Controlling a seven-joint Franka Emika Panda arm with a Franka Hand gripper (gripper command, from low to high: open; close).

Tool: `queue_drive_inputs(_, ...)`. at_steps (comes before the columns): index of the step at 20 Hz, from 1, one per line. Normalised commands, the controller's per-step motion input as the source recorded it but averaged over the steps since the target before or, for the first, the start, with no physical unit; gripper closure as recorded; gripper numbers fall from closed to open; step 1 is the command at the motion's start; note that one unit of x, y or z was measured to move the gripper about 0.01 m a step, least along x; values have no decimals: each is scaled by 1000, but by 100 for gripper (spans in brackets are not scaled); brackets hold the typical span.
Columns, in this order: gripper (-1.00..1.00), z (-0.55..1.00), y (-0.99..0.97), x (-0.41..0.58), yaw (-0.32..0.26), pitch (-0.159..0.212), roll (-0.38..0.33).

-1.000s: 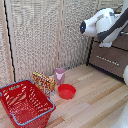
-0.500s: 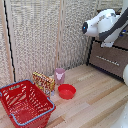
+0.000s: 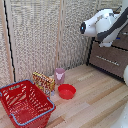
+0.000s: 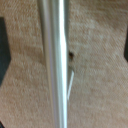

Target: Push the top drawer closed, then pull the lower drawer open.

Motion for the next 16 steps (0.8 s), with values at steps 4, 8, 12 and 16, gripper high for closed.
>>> queue_drive_inputs(4, -100, -34, 532, 0, -27, -34, -32)
queue_drive_inputs(8, -100, -241, 227, 25, -6, -33, -9)
queue_drive_inputs(12, -100, -396, 1, 91, 12, -40, 4)
queue_drive_inputs(16, -100, -475, 0, 54, 75, -43, 10)
